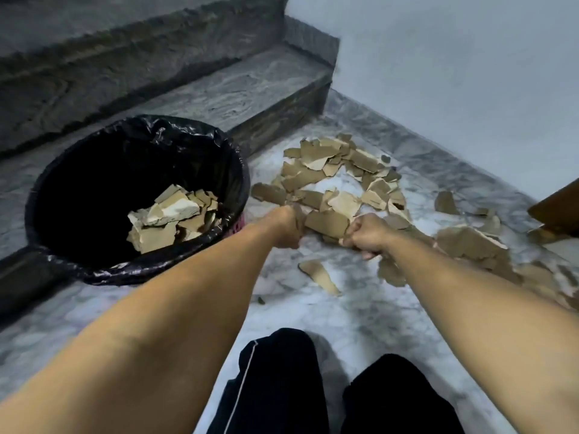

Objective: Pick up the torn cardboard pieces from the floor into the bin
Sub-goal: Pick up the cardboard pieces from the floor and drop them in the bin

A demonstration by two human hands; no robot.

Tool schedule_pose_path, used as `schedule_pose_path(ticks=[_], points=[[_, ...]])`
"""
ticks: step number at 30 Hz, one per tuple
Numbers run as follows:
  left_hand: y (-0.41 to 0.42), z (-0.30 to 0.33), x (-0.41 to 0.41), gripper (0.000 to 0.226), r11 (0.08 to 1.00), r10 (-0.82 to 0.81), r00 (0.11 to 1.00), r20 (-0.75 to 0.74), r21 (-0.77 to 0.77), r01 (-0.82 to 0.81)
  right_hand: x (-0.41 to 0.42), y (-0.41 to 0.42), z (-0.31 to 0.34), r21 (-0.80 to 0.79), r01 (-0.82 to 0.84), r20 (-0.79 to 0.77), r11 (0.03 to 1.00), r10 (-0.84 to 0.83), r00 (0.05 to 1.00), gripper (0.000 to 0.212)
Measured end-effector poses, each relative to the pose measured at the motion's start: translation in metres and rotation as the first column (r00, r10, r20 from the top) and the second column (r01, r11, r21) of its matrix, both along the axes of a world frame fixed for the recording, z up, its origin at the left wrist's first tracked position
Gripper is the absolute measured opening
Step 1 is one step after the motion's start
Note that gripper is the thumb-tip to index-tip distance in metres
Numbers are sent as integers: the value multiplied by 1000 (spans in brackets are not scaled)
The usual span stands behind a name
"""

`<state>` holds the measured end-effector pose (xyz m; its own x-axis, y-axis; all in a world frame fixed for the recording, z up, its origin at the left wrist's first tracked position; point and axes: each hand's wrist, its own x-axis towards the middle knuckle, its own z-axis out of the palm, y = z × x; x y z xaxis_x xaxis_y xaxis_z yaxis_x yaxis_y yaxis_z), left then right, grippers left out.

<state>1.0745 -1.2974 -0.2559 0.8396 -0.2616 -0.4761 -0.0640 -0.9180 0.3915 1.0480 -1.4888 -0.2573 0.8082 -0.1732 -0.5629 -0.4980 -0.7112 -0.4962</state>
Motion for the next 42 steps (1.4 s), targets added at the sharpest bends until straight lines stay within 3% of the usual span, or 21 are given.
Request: schedule_pose_path(ticks=[3,8,13,19,22,26,31,33,35,38,40,42], points=[[8,-66,0,36,995,46,989,-143,91,-33,17,2,-59,-21,-165,-99,986,163,982,16],[27,-151,-26,39,973,136,946,-294,220,-72,28,8,-136,-89,-410,-155,908,394,906,40],[35,-189,-41,42,980,65,983,-171,195,-31,38,11,-179,-160,-514,-72,843,509,858,50],[46,-208,-29,36,992,53,990,-131,117,-38,58,23,-184,-160,-654,-52,739,655,754,42],[40,-213,-21,28,984,168,980,-103,73,-161,71,20,-179,-64,-616,-80,785,611,788,37],[15,-208,32,22,912,391,920,16,-140,-385,104,0,-166,12,-362,31,932,362,932,23],[-15,-197,95,17,808,552,833,44,-276,-521,148,-28,-165,-135,-346,124,928,362,924,29],[-22,-198,110,33,827,556,813,173,-215,-519,158,-40,-170,-237,-339,107,910,372,922,51],[-27,-201,118,63,812,575,779,250,-56,-581,161,-51,-173,-370,-328,63,869,375,925,77],[-33,-198,129,94,735,661,748,65,143,-662,162,-66,-180,-362,-268,-94,893,251,963,110],[-42,-198,136,97,719,681,733,-8,199,-666,162,-71,-184,-306,-225,-166,925,181,969,123],[-47,-197,139,93,719,680,733,-1,194,-667,158,-69,-185,-287,-198,-149,937,160,976,122]])
